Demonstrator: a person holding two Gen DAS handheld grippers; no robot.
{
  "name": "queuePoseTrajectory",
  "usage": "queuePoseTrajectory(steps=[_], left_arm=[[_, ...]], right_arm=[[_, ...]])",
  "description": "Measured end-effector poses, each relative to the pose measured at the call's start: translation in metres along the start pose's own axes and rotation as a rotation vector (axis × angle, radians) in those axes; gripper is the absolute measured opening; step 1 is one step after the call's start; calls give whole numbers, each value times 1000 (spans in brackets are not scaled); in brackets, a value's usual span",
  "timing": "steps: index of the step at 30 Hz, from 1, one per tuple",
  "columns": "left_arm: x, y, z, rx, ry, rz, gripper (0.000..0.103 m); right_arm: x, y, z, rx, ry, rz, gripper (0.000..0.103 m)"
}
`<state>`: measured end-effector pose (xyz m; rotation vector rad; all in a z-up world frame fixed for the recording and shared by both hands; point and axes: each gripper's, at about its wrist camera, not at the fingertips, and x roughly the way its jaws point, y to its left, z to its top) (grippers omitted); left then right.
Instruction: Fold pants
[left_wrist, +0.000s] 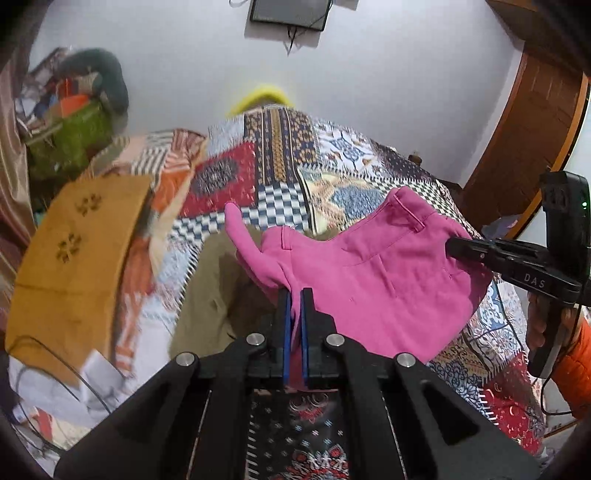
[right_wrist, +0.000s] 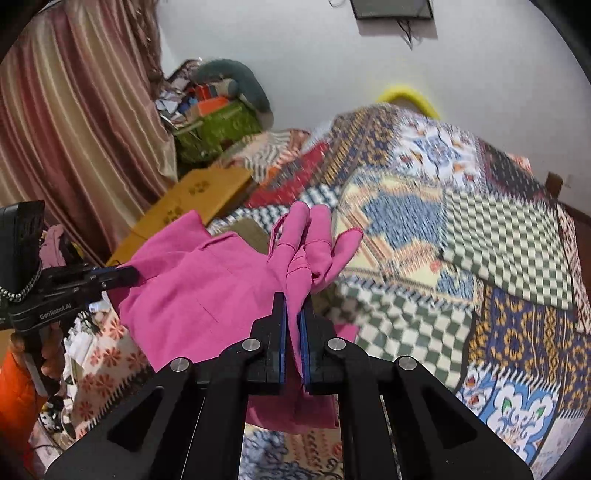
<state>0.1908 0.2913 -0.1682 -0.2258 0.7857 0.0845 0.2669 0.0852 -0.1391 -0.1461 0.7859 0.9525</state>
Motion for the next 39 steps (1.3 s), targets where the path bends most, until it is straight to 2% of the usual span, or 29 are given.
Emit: queuePoseTrajectory(steps=[8, 12, 15, 19, 23, 26, 31, 32, 35, 38, 39], left_arm=[[4, 17, 21, 13, -40, 60, 3], [17, 35, 21, -4, -49, 70, 3], [40, 48, 11, -12, 0, 86, 3], [72, 72, -11, -58, 108, 90, 3], [93, 94, -33, -100, 191, 85, 4], [99, 103, -43, -142, 201, 52, 5], [98, 107, -49, -171, 195, 41, 11], [97, 109, -49, -182, 196, 37, 11], [87, 113, -48, -202, 195, 47, 17], [77, 113, -51, -153, 197, 129, 19], [76, 113, -54, -124, 210, 183, 19]], right_arm=[[9, 17, 27, -10, -78, 24, 6], [24, 22, 32, -15, -81, 21, 6], [43, 21, 28, -24, -44, 4, 6], [82, 15, 7, -27, 83, -27, 6], [101, 6, -10, -49, 160, -75, 6], [106, -2, -16, -40, 201, -72, 7], [107, 4, -22, -91, 218, -110, 8], [106, 4, -22, -98, 219, -114, 9], [100, 4, -23, -116, 223, -146, 24], [90, -2, -24, -106, 227, -154, 34], [87, -4, -24, -105, 228, -158, 34]])
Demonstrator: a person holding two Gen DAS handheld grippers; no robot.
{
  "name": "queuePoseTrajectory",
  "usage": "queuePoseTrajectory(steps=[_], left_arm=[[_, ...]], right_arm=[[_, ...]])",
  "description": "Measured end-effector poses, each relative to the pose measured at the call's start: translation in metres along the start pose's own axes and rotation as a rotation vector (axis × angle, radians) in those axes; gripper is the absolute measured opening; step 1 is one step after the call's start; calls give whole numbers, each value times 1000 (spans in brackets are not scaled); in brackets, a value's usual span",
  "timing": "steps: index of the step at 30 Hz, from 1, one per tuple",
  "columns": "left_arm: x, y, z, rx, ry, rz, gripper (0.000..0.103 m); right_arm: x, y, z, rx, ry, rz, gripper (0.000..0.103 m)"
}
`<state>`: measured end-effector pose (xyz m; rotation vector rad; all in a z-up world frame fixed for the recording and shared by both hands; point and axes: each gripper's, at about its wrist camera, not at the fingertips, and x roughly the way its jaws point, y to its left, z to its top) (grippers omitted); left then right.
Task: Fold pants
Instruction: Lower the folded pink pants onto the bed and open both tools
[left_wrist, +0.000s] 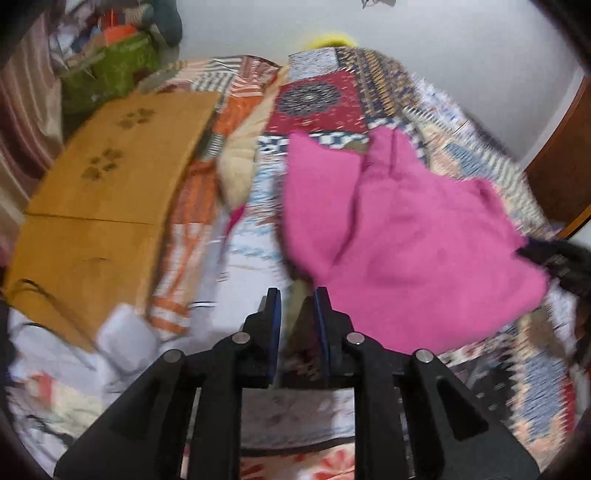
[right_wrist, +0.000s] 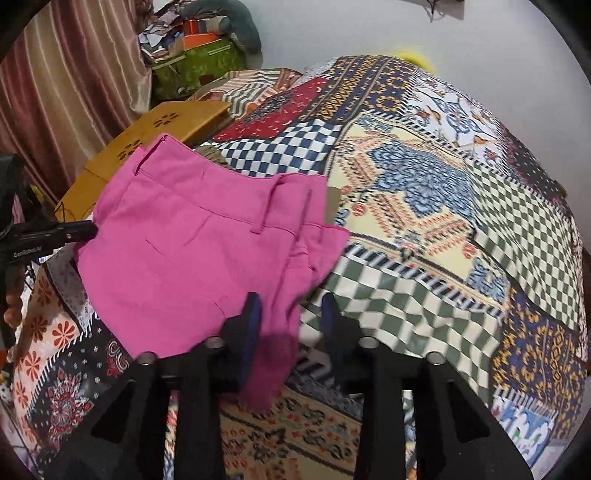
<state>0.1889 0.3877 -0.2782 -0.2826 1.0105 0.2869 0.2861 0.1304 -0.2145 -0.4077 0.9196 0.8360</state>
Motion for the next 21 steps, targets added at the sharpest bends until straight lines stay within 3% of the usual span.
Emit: queuePoseTrajectory(steps=[2, 6, 10, 21], left_arm=[[2, 5, -7, 19, 26, 47, 19], [-9, 17, -15, -23, 43, 21, 19], [-39, 13, -18, -50, 1, -6, 19], [-184, -62, -14, 41, -271, -109, 19]], right_arm=[[-5, -4, -3, 2, 5, -10, 35], [-14, -9, -8, 12, 9, -19, 35], [-37, -10, -9, 39, -34, 0, 35], [-162, 18, -1, 86, -348, 93, 35]])
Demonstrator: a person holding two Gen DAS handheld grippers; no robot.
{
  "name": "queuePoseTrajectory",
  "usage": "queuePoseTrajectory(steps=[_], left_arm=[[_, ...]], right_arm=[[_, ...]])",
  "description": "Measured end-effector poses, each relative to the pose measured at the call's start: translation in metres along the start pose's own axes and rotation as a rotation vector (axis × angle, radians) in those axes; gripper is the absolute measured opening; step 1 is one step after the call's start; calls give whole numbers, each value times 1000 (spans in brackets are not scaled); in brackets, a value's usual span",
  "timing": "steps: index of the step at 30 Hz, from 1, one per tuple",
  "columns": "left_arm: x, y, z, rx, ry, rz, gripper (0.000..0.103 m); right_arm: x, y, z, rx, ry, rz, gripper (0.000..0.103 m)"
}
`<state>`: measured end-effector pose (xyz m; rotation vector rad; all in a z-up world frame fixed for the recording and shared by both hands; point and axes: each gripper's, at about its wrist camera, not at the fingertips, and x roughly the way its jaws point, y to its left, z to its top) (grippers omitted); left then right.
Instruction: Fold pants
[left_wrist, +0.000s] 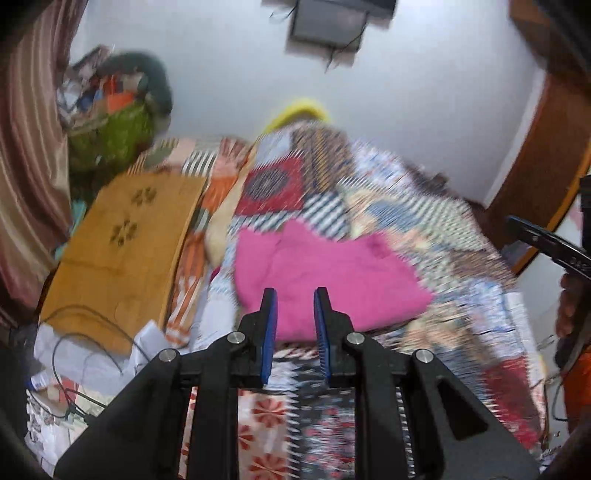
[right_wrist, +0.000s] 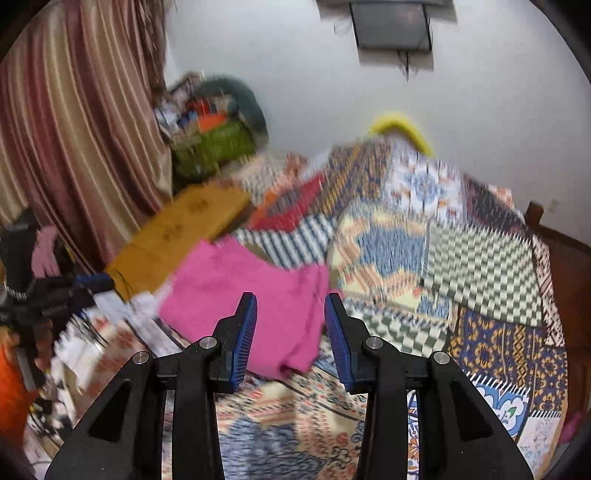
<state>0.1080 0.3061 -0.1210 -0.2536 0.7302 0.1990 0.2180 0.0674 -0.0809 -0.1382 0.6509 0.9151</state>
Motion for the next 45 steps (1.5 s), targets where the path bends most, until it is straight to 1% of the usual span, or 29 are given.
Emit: queuePoseTrajectory(steps=[3, 5, 8, 11, 15, 19, 21, 22, 23, 24, 25, 26, 28, 30, 32, 34, 35, 36, 37, 38, 39, 41, 43, 44, 45], left_arm=[[-41, -25, 8, 26, -79, -25, 19], [-71, -41, 12, 36, -136, -34, 19], [-110, -60, 12, 53, -211, -47, 19], [-150, -84, 7, 81, -294, -42, 19], [-192, -113, -6, 113, -409, -24, 19], [-219, -131, -21, 125, -476, -27, 20], [-228, -138, -28, 131, -498, -21, 25], [-234, -141, -33, 133, -511, -21, 34], [-238, -143, -37, 135, -522, -21, 46], [-242, -146, -41, 134, -534, -21, 52], [-246, -147, -45, 129, -544, -18, 60], [-248, -147, -48, 125, -552, -14, 62], [-250, -149, -53, 126, -560, -6, 64], [-252, -151, -56, 123, -563, -2, 68], [-253, -150, -59, 119, -569, 10, 80], [-255, -152, -63, 117, -578, 28, 86], [-257, -153, -64, 116, -581, 33, 88], [-258, -153, -66, 113, -584, 38, 89], [-259, -153, -68, 112, -585, 39, 91], [-259, -154, -70, 110, -586, 39, 93], [-260, -154, -71, 107, -589, 42, 93], [-259, -153, -70, 107, -592, 47, 95], [-259, -154, -71, 107, -592, 48, 95], [-259, -154, -72, 107, -593, 47, 96], [-259, -154, -72, 106, -596, 47, 96]], right_arm=[[-41, 13, 9, 16, -99, 56, 35], [-63, 21, 13, 8, -152, 74, 35], [-97, 36, 16, -20, -231, 89, 35], [-126, 53, 14, -52, -296, 90, 35], [-156, 71, 6, -90, -362, 90, 35], [-176, 84, -7, -116, -406, 91, 35], [-184, 89, -13, -126, -423, 88, 35], [-189, 94, -18, -134, -433, 81, 35], [-192, 95, -21, -137, -441, 78, 35], [-196, 98, -25, -138, -450, 76, 35], [-197, 98, -27, -136, -453, 75, 35], [-199, 99, -30, -130, -454, 80, 35], [-198, 97, -33, -118, -449, 92, 37], [-198, 96, -35, -107, -452, 88, 48], [-197, 96, -34, -111, -454, 74, 52], [-199, 98, -35, -114, -451, 65, 53], [-200, 98, -35, -113, -451, 63, 58], [-201, 99, -36, -111, -454, 59, 67], [-202, 99, -38, -106, -462, 51, 73], [-204, 99, -39, -102, -478, 42, 81], [-206, 100, -41, -101, -491, 34, 85], [-208, 101, -43, -106, -503, 20, 86], [-209, 102, -44, -107, -509, 2, 91], [-209, 101, -44, -104, -513, -7, 97], [-210, 101, -45, -98, -519, -11, 99]])
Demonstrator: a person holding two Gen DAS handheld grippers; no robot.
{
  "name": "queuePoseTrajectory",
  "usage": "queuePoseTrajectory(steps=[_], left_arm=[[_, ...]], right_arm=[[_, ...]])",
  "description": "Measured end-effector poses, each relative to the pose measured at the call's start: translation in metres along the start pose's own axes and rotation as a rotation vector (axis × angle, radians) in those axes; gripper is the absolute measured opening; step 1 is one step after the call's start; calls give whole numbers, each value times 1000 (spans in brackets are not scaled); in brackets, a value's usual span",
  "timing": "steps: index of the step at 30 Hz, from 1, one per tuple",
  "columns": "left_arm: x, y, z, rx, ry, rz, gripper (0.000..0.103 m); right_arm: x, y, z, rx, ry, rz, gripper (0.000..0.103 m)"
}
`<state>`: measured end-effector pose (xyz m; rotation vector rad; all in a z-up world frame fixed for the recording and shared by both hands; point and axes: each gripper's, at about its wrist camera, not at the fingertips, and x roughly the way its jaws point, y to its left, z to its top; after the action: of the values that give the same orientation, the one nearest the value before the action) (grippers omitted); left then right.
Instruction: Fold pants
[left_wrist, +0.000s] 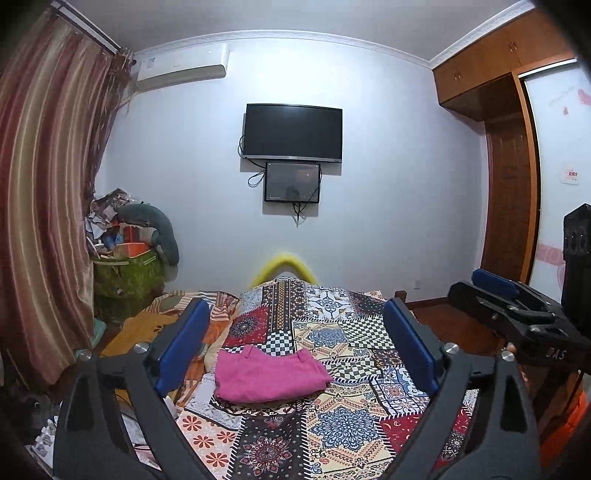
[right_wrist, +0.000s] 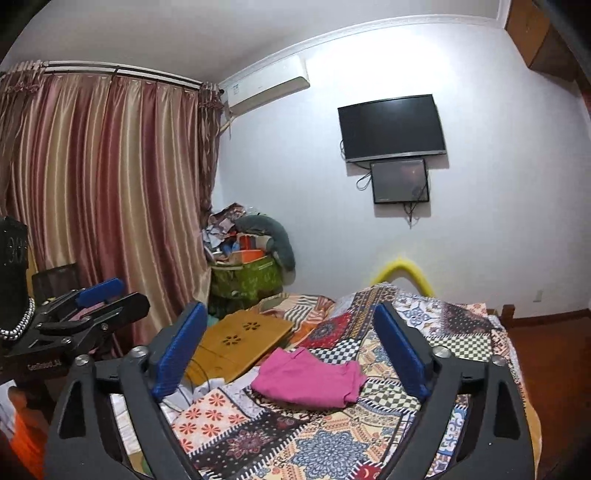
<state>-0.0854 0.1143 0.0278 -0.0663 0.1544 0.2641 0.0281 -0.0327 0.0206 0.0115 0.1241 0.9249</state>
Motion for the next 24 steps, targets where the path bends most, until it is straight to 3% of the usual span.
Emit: queuePoseTrajectory(steps=[24], left_arm=[[3, 3, -3, -13, 4, -14, 99]], right_arm=[[-6, 1, 0, 7, -7, -26, 103]])
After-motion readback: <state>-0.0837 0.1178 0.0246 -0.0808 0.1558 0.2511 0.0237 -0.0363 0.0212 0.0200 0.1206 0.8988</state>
